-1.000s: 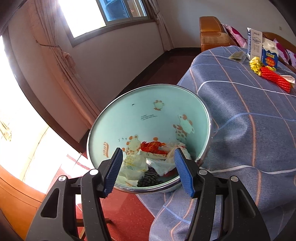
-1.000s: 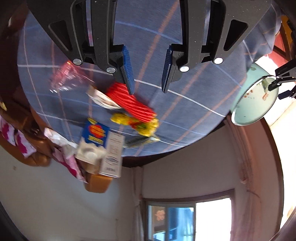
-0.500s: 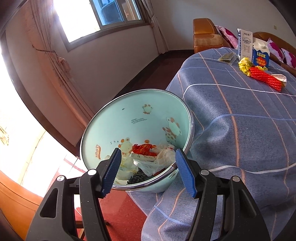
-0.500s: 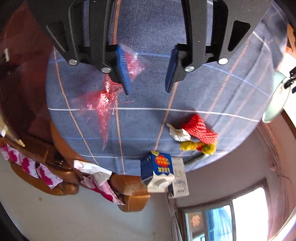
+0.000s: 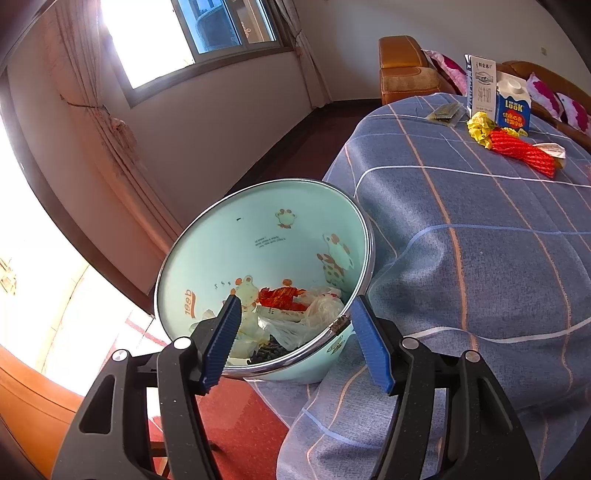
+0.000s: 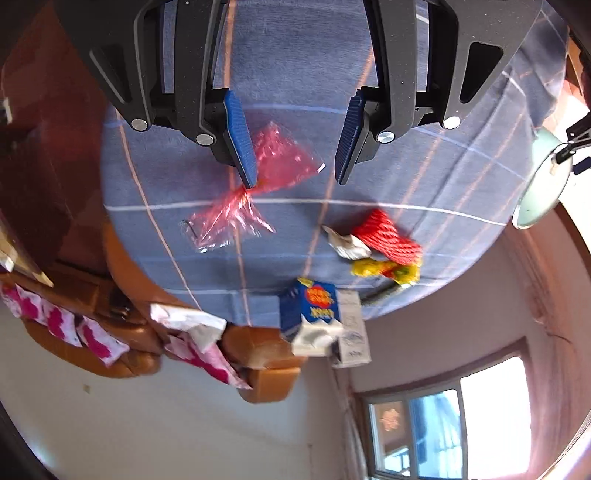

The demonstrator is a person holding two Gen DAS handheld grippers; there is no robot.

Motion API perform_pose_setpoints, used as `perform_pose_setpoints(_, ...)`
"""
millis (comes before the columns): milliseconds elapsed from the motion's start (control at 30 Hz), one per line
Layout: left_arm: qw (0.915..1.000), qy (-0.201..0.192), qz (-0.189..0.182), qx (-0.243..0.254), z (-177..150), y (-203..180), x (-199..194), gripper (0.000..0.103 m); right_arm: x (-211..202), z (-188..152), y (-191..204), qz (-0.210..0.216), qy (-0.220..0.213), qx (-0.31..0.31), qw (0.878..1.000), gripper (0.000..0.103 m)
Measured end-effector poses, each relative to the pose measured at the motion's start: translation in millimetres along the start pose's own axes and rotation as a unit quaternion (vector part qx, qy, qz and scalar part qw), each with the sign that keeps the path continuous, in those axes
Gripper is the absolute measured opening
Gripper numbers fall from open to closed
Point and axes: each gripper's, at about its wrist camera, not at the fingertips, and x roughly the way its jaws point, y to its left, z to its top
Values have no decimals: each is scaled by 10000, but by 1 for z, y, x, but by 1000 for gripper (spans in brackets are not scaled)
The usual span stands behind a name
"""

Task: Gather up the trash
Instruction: 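Move both open tools from the bin back toward the table, then reach the right tool toward the pink plastic bag and grasp it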

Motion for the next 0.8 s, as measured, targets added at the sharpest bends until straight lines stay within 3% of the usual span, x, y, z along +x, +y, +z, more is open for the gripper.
perform_pose_setpoints(200, 10000, 13, -11, 38, -1, -3, 0, 61, 16, -14, -12, -77, 321, 121, 9994, 44)
perform_pose_setpoints(300, 10000, 4, -8, 65, -1, -5, 0, 62, 10, -12, -21, 258, 176, 358, 9989, 44)
perform_pose_setpoints(467, 10000, 19, -29, 93, -3, -7, 0, 62, -2, -6, -23, 284, 57, 349, 9990, 45)
perform_pose_setpoints(700, 9999, 4, -44, 120, -3, -9, -1, 62, 18, -21, -13, 113, 441, 325, 9984, 47)
perform_pose_setpoints(800, 9999, 8, -36, 94, -3, -7, -1, 62, 21, -20, -21, -166, 475, 300, 9983, 46)
